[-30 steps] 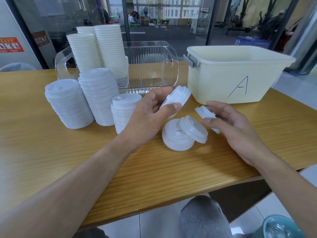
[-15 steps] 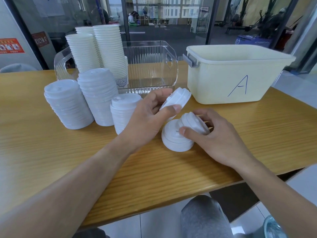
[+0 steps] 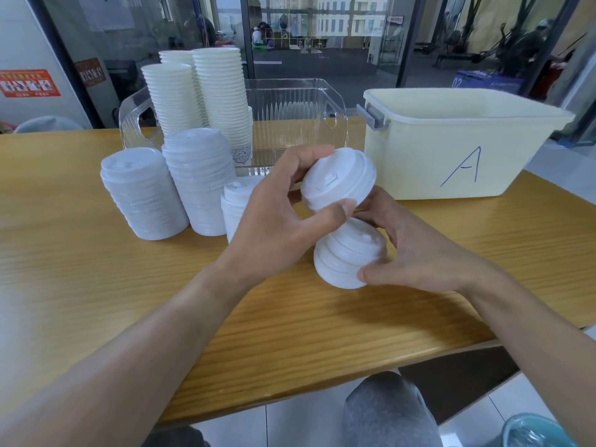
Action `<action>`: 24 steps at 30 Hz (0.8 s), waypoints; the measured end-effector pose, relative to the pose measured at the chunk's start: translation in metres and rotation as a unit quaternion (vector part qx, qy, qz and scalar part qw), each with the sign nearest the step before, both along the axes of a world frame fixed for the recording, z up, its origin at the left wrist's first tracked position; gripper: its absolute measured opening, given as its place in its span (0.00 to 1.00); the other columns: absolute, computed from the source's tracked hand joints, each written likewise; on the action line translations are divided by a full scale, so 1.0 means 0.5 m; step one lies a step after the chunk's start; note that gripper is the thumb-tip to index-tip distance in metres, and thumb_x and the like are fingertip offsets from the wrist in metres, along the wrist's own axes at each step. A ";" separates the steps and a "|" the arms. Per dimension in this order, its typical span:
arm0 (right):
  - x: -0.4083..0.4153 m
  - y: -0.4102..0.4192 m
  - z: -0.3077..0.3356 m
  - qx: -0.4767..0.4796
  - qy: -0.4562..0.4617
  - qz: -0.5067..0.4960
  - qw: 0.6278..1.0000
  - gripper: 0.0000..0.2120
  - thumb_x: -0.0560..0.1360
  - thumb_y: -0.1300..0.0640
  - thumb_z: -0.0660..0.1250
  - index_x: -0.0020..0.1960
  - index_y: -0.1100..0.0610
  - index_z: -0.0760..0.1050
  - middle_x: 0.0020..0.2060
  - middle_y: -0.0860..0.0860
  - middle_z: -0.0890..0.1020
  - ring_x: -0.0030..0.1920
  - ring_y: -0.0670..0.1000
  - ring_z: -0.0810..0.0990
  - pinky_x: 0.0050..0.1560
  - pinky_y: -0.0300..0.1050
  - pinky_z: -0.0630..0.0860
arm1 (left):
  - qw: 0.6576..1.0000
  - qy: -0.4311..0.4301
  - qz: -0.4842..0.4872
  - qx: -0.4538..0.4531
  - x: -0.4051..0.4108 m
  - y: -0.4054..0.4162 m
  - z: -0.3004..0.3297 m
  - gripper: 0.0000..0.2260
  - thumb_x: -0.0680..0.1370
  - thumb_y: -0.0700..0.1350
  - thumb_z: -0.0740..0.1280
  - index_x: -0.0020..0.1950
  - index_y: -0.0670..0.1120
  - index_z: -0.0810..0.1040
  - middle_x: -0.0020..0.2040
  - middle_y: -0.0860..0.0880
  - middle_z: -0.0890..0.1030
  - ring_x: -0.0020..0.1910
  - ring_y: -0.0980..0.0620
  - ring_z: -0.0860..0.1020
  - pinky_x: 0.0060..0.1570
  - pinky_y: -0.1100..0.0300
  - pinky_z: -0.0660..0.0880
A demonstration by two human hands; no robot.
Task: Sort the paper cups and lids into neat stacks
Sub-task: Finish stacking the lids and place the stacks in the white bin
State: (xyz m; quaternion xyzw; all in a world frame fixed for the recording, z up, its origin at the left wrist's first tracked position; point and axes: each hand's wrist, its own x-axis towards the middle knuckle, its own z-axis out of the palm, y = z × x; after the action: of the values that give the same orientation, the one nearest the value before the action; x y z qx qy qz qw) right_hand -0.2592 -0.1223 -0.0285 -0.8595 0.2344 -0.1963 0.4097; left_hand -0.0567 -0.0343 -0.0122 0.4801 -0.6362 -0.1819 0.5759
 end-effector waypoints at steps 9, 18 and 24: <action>0.002 0.045 -0.042 0.004 -0.028 -0.175 0.984 0.47 0.60 0.29 0.77 0.75 0.39 0.65 0.60 0.38 0.82 0.59 0.36 0.80 0.62 0.41 0.76 | 0.999 -0.021 -0.013 0.022 0.005 -0.005 -0.003 0.25 0.73 0.53 0.75 0.68 0.49 0.75 0.62 0.52 0.81 0.63 0.49 0.80 0.62 0.48 0.78; 0.026 0.068 -0.029 -0.069 -0.048 -0.218 0.972 0.29 0.61 0.34 0.80 0.59 0.40 0.77 0.50 0.32 0.82 0.54 0.33 0.79 0.50 0.25 0.72 | 0.999 -0.044 -0.006 0.030 0.009 -0.007 -0.007 0.25 0.74 0.50 0.76 0.69 0.49 0.75 0.61 0.54 0.81 0.63 0.50 0.79 0.63 0.47 0.78; 0.020 0.071 -0.040 -0.081 -0.055 -0.220 0.970 0.29 0.61 0.38 0.83 0.58 0.43 0.78 0.47 0.35 0.84 0.51 0.35 0.81 0.48 0.30 0.76 | 0.990 -0.115 -0.014 0.086 0.006 -0.009 -0.021 0.32 0.73 0.49 0.80 0.73 0.50 0.72 0.66 0.58 0.79 0.67 0.59 0.76 0.68 0.57 0.74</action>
State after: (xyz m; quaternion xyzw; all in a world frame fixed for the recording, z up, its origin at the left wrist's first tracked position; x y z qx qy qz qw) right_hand -0.2491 -0.0869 -0.0483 -0.8046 0.3786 -0.3471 0.2980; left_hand -0.0536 -0.0386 -0.0226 0.5365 -0.6867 -0.1876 0.4532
